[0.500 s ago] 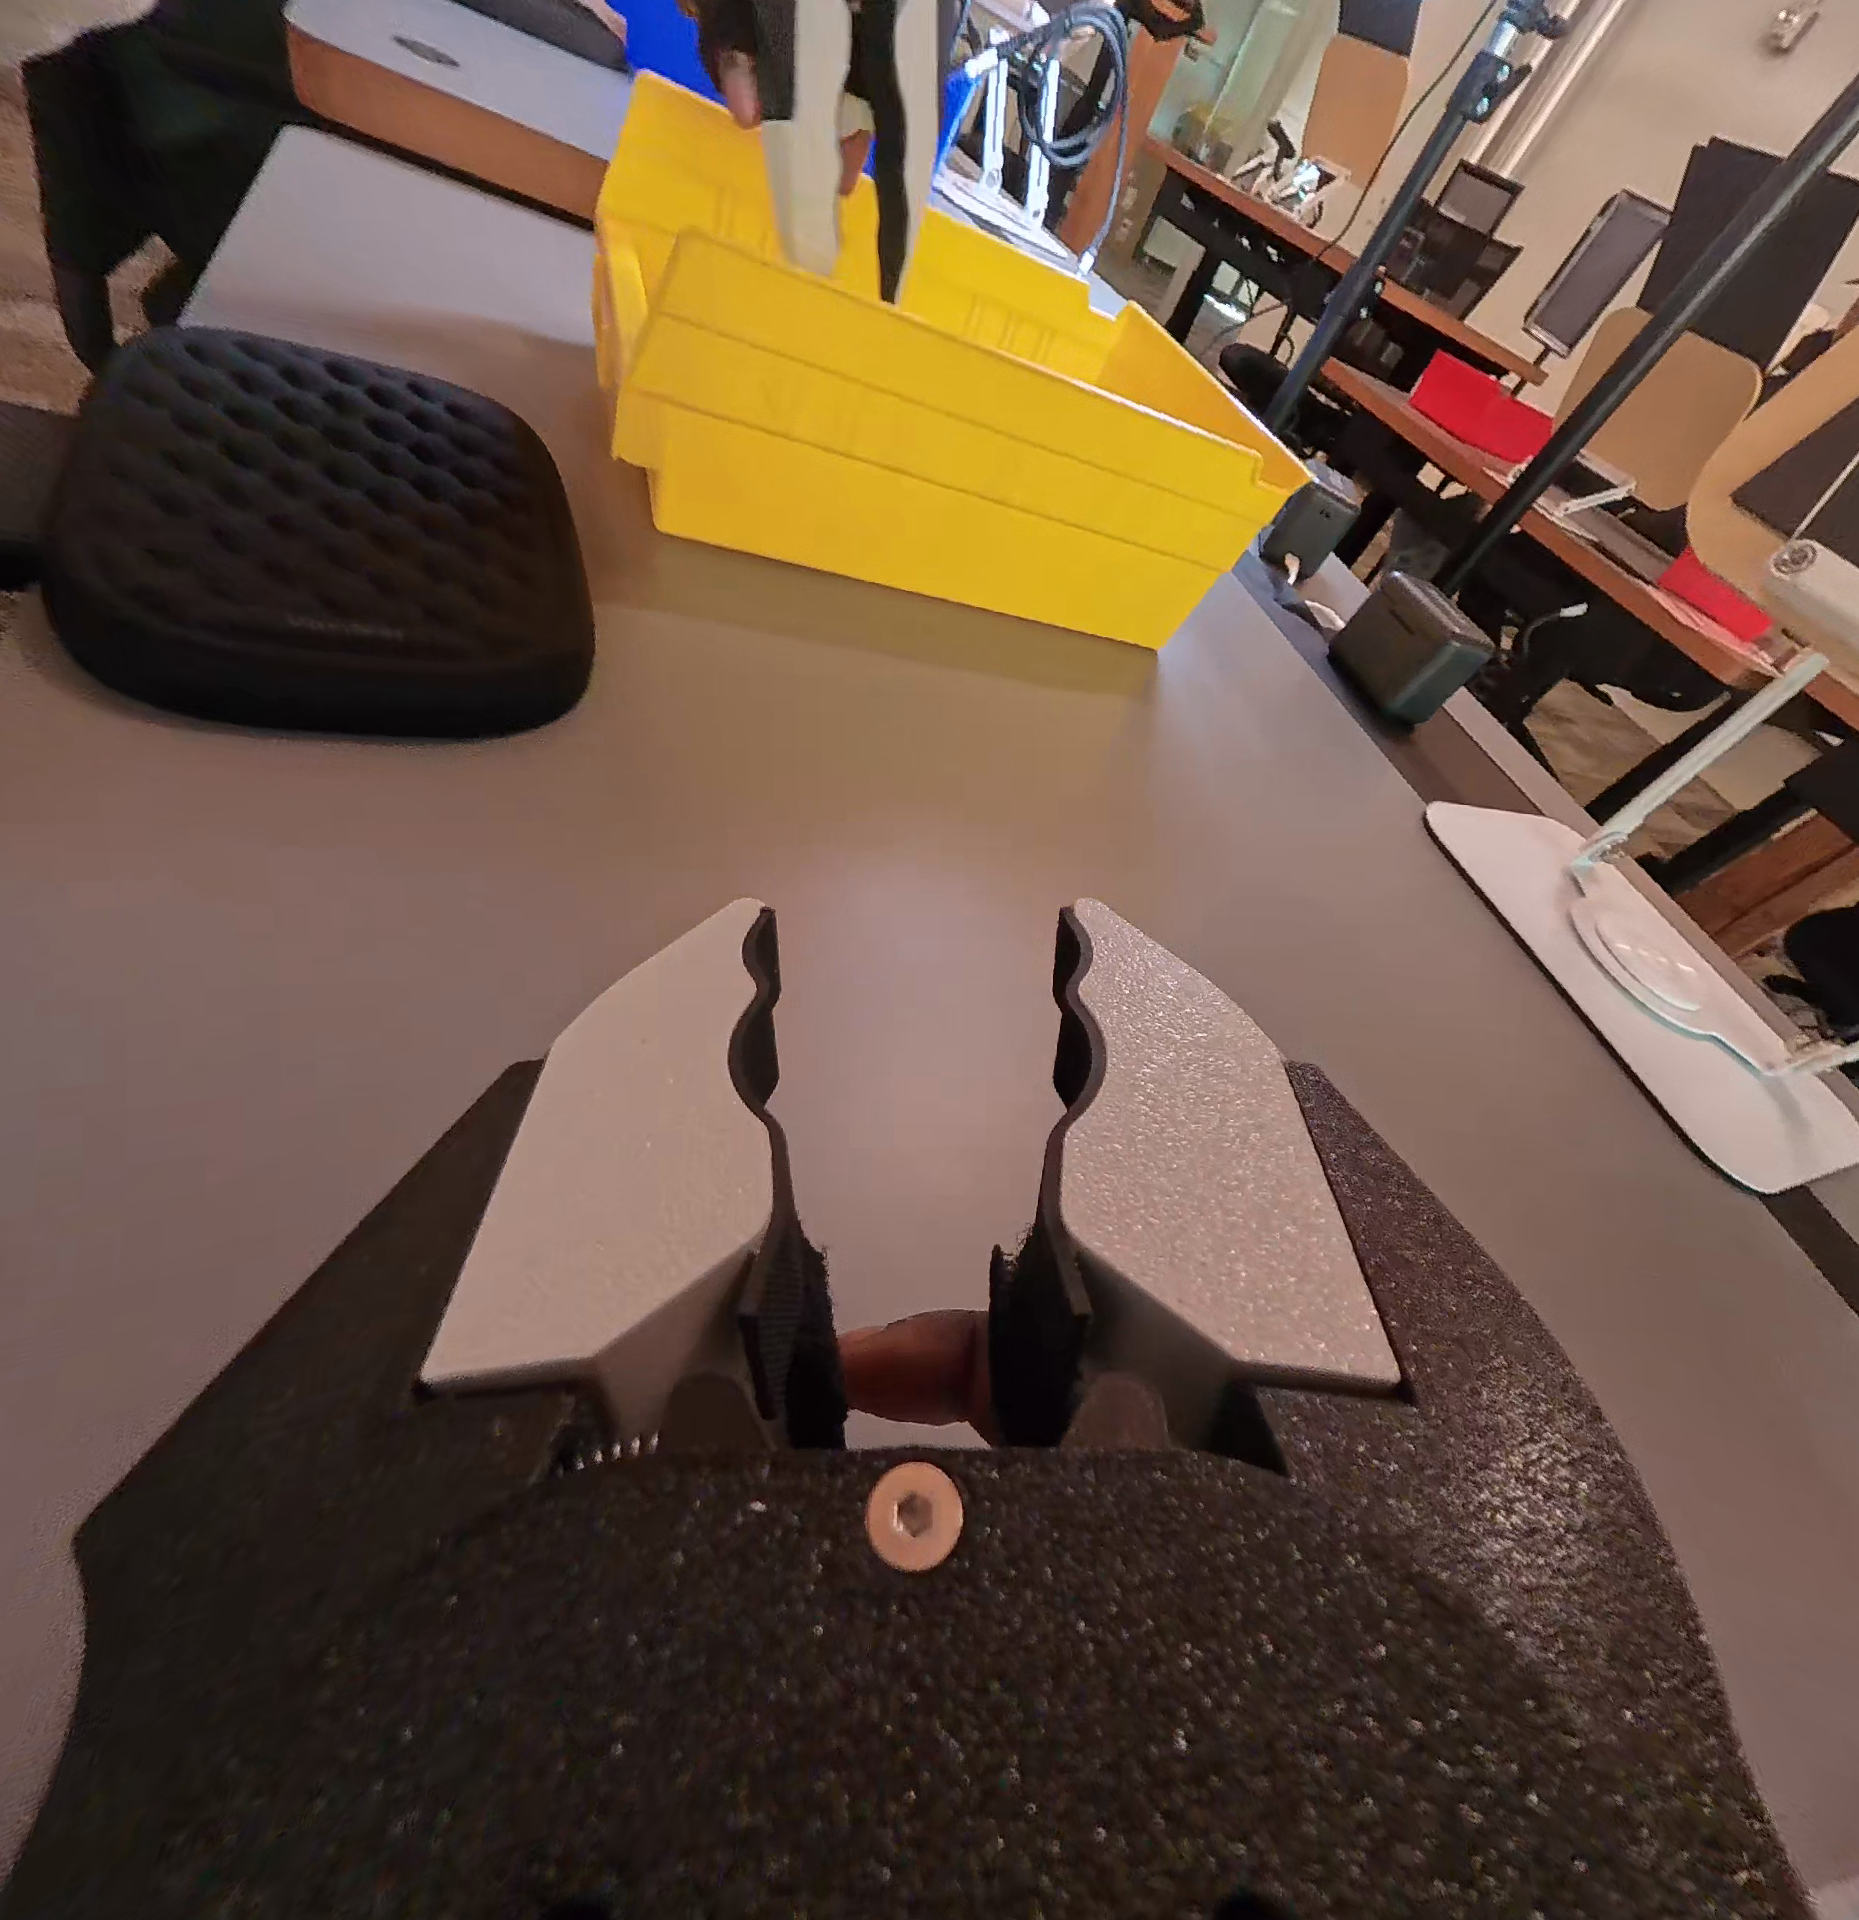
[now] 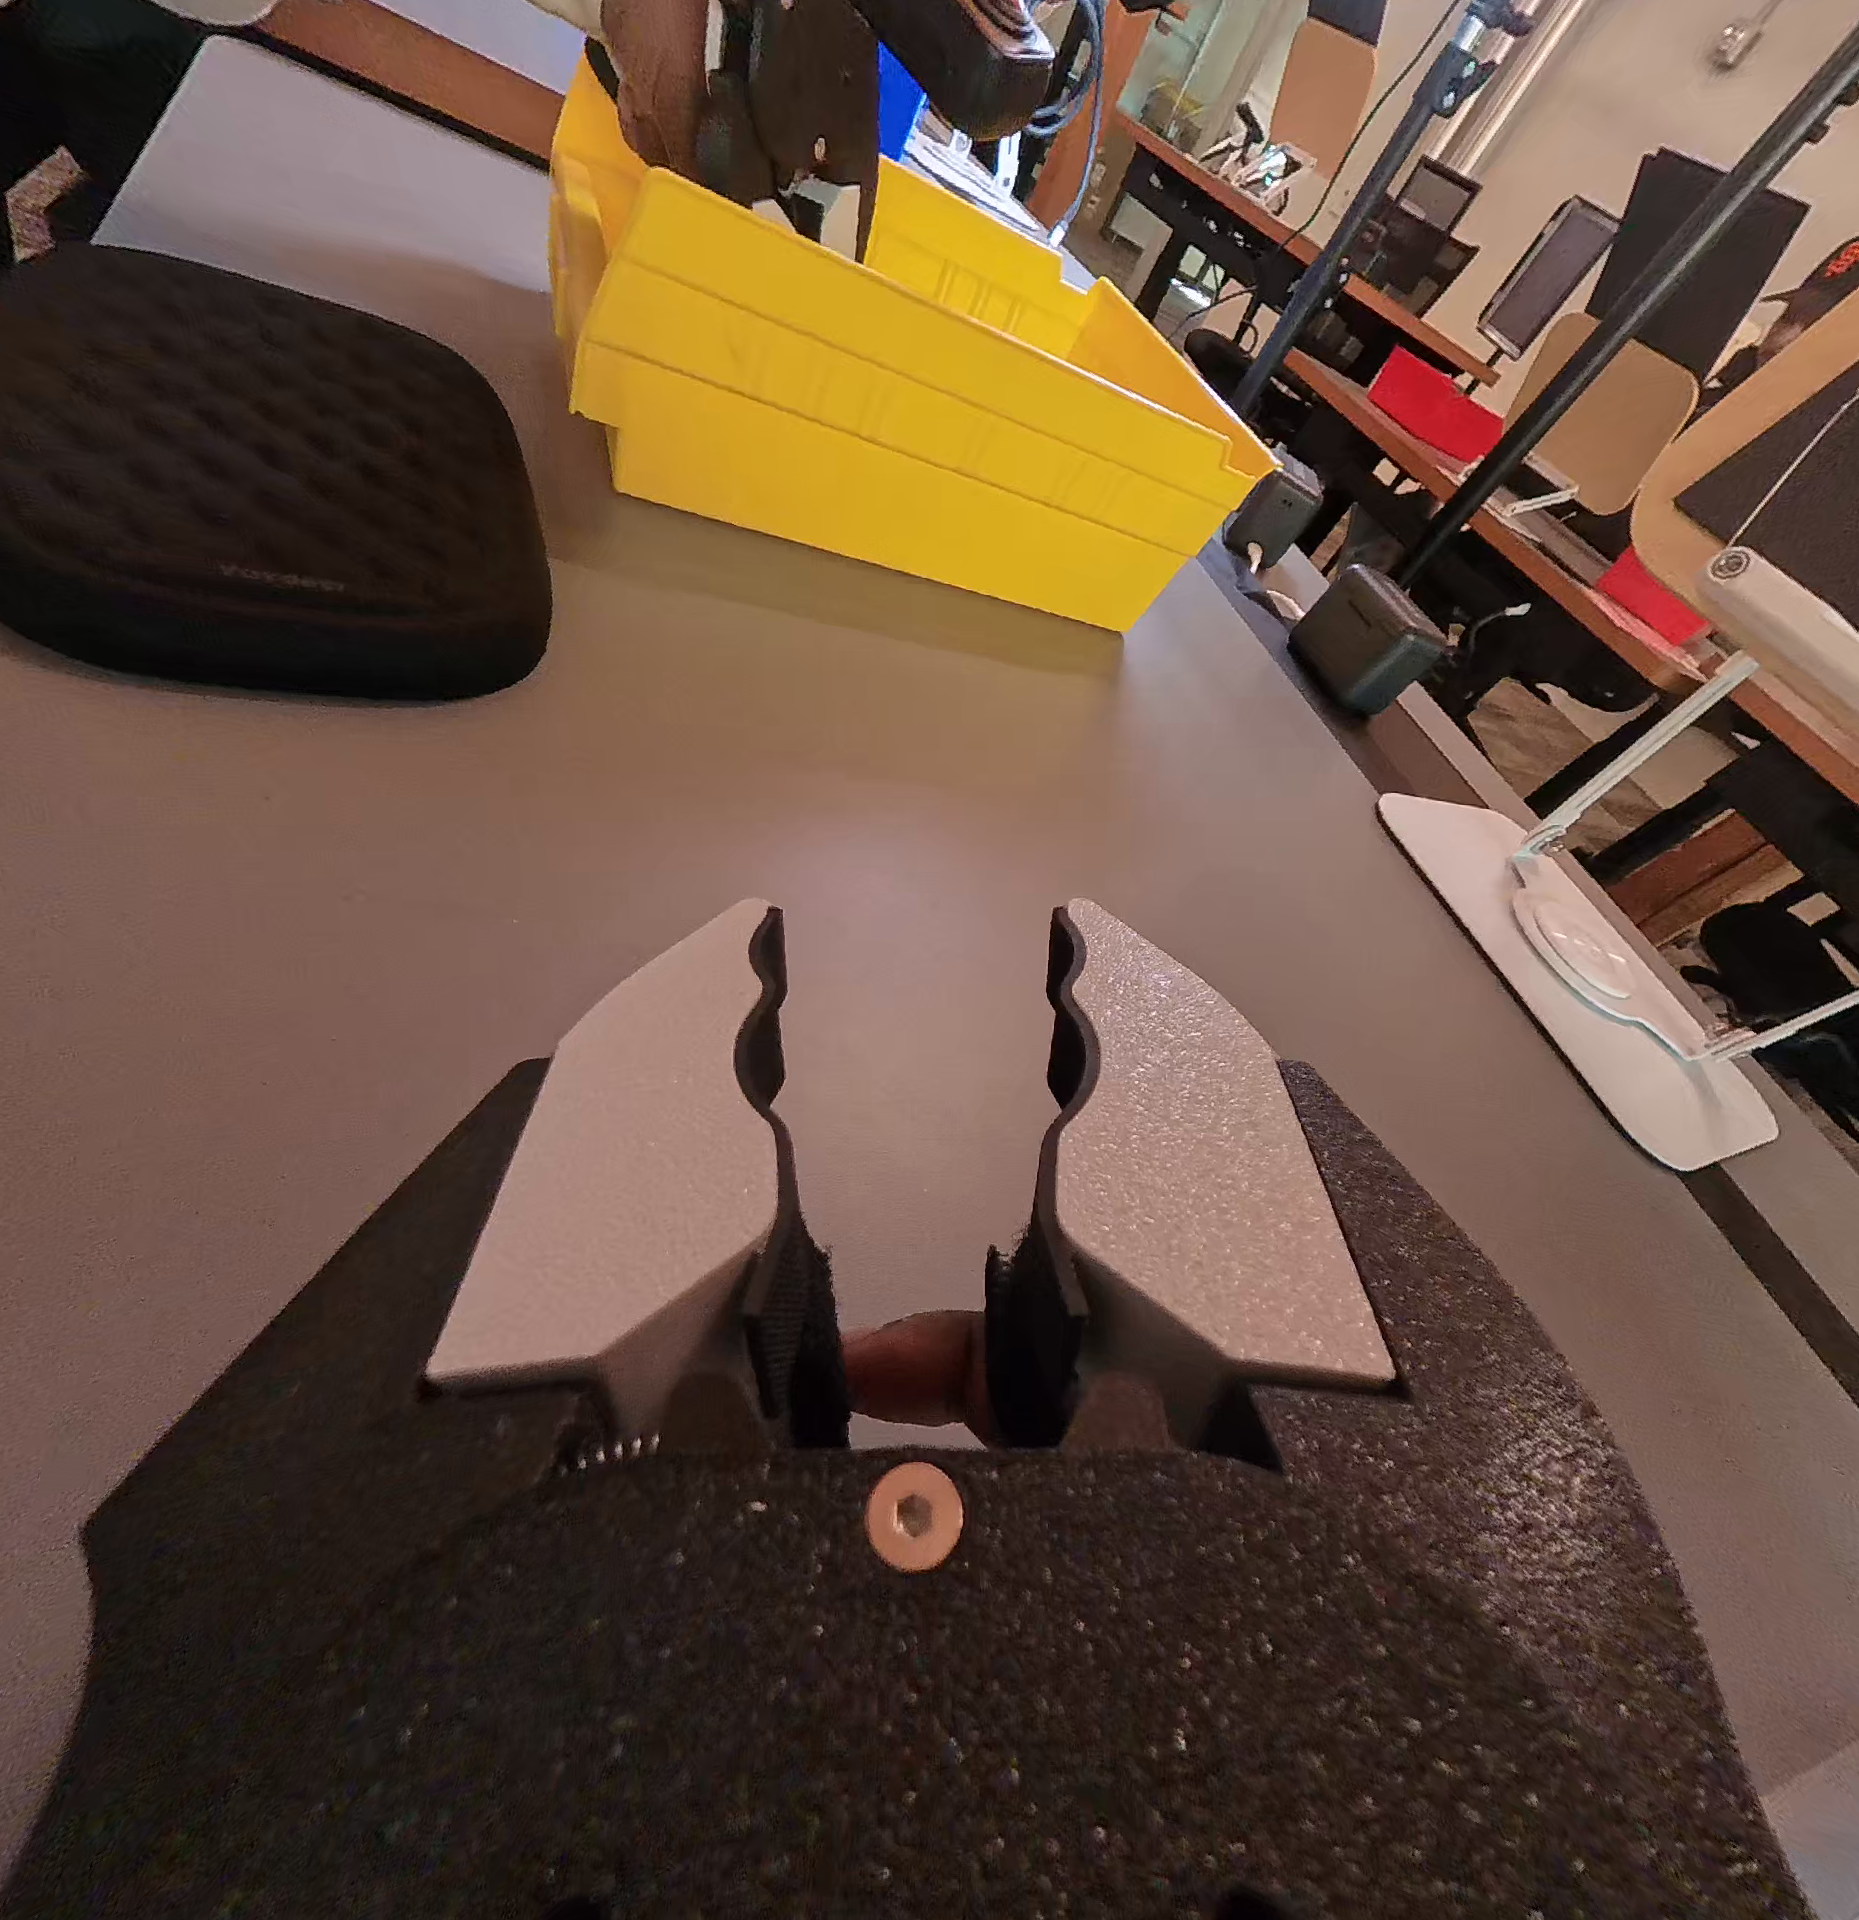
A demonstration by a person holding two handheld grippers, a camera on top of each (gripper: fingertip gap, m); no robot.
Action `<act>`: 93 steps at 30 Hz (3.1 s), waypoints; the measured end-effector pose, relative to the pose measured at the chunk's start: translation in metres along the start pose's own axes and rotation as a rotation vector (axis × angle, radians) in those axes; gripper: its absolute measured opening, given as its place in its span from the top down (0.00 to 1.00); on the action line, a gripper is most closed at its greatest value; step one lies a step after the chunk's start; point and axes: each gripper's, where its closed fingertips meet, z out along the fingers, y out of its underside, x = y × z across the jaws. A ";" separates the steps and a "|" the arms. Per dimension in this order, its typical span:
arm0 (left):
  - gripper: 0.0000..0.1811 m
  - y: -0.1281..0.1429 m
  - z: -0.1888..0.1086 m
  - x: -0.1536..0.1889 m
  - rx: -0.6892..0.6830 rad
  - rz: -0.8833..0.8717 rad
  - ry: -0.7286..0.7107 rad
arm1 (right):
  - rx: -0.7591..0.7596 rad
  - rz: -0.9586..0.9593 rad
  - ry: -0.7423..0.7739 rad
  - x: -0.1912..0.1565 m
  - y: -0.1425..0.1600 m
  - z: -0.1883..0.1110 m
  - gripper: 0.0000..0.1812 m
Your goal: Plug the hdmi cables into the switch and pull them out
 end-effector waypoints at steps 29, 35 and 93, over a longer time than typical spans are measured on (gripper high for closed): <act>0.92 -0.171 -0.058 0.202 0.451 0.393 -0.026 | 0.300 0.122 -0.065 -0.001 -0.042 -0.019 0.77; 0.92 -0.178 -0.048 0.240 0.438 0.543 0.087 | 0.172 0.084 -0.153 -0.025 -0.028 0.001 0.73; 0.77 0.005 -0.114 0.015 0.446 -0.372 -0.385 | -0.324 -0.354 -0.133 -0.027 0.055 0.004 0.87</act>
